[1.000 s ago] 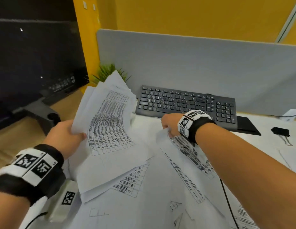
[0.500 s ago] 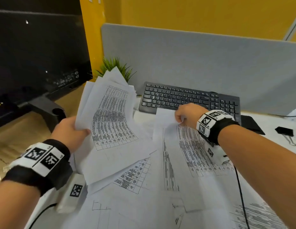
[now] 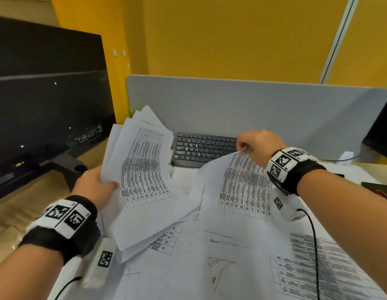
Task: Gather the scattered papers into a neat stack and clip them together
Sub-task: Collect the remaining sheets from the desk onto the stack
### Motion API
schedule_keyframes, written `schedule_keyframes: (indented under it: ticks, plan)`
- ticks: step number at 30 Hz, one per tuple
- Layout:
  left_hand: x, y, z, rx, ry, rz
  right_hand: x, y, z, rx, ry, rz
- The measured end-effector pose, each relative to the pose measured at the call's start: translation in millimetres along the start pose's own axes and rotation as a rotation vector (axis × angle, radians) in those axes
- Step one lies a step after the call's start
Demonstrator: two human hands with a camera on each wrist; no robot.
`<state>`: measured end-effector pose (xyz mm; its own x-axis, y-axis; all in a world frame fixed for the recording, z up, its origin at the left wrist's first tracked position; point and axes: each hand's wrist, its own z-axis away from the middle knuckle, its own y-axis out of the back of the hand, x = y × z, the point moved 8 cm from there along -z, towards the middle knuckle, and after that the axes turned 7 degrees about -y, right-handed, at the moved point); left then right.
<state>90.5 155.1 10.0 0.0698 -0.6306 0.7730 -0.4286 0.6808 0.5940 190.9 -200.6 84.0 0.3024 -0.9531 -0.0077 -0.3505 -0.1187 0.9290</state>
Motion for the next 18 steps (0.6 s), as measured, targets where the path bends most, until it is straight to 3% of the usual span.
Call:
schedule_keyframes:
  ticks: [7, 12, 18]
  plan:
    - [22.5, 15.7, -0.1, 0.115, -0.09, 0.042, 15.6, 91.0, 2.2, 0.132, -0.003, -0.189]
    - [38.7, 10.2, -2.0, 0.104, -0.121, 0.106, 34.1, 158.3, 3.9, 0.278, -0.035, -0.3]
    - [48.5, 2.9, -2.0, 0.084, -0.144, 0.128, 64.3, 186.2, 18.5, 0.23, -0.143, -0.41]
